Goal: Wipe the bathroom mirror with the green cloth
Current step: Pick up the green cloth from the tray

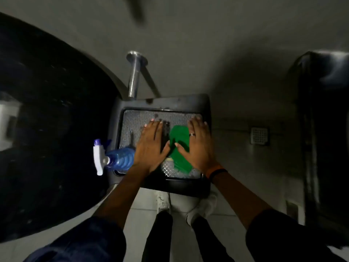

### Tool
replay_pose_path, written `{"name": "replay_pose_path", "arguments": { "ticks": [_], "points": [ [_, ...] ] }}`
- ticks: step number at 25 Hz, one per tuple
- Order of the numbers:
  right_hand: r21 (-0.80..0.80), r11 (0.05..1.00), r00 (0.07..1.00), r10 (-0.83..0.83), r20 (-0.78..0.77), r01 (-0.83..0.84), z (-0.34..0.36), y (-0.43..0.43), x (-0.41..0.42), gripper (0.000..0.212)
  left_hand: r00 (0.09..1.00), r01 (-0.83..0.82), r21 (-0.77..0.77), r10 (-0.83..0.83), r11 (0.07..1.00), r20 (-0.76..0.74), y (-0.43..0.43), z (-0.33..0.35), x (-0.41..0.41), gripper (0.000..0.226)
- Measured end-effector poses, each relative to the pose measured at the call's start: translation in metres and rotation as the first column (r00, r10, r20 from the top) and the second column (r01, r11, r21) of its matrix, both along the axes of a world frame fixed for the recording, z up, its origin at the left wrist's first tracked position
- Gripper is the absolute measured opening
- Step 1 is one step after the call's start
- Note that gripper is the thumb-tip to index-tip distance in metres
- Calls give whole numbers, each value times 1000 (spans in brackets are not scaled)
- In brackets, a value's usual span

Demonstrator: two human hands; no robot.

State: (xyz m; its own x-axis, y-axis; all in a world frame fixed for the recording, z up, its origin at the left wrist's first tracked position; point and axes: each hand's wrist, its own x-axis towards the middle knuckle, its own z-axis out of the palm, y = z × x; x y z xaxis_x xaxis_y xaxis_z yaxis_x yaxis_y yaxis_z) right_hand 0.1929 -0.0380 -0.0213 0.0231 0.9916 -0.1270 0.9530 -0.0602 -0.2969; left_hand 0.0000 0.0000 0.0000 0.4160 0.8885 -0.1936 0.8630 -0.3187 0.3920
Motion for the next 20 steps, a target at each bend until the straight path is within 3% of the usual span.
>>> {"name": "replay_pose_path", "arguments": {
  "ticks": [4, 9, 12, 16, 20],
  "points": [
    [-67, 997, 998, 39, 40, -36, -59, -7, -13, 87, 999, 9, -34, -10, 999, -43, -14, -62, -10, 66],
    [44, 999, 991, 0, 136, -6, -87, -10, -19, 67, 998, 34, 10, -34, 999, -53, -24, -92, -12, 66],
    [105, 994, 982, -23, 185, 4, -75, -1, -22, 48, 999, 5, -6, -5, 1000, -38, -19, -77, -7, 59],
    [57, 997, 999, -46, -18, 47, -35, 12, -10, 39, 1000, 23, 44, -23, 999, 2, -1, -34, -6, 58],
    [176, 968, 982, -164, -97, 179, 42, 19, 4, 42, 998, 56, 196, -63, 979, 31, 16, 39, 1, 55]
  ]
}}
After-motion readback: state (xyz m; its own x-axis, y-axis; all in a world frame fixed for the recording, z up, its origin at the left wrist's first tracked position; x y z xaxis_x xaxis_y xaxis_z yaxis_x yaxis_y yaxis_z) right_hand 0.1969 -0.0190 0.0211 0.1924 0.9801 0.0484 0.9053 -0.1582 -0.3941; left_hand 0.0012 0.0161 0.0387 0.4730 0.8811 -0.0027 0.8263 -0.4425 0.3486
